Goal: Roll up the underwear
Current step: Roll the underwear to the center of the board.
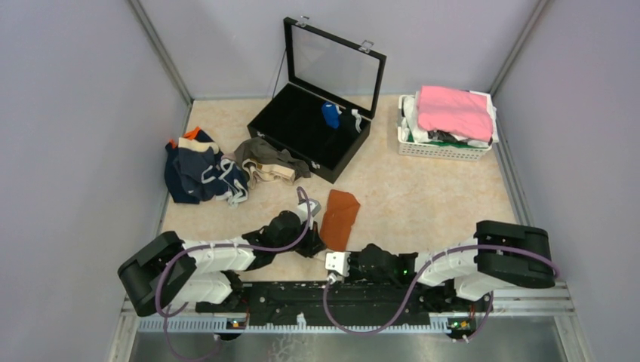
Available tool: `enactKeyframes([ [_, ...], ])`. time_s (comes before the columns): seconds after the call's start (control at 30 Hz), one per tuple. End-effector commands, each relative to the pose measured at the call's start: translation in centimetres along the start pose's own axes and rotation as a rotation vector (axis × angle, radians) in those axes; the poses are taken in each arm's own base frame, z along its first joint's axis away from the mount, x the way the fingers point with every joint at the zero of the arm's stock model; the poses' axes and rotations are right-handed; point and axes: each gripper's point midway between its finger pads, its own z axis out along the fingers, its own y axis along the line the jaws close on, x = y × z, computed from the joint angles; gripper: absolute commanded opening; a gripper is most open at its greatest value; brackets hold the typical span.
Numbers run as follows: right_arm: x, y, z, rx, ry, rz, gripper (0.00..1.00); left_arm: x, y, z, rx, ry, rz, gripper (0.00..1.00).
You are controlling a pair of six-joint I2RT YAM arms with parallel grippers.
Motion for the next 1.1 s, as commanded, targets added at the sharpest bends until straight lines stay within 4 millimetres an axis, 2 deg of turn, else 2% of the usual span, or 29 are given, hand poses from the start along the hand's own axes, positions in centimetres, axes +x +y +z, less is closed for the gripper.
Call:
enactKeyframes([
  [0.0, -2.1, 0.1, -0.3, -0.001, -0.102, 0.123, 0.0, -0.6, -0.2, 0.3, 0.001, -0.005, 0.018, 0.0],
  [0.6, -2.2, -1.1, -0.9, -0.12, -0.145, 0.596, 0.0, -0.7, -0.4, 0.4, 0.011, 0.0, 0.021, 0.0],
  [1.07, -0.3, -1.1, -0.8, -0.288, -0.071, 0.971, 0.0, -4.4, -1.9, 0.3, 0.015, -0.067, 0.041, 0.0],
])
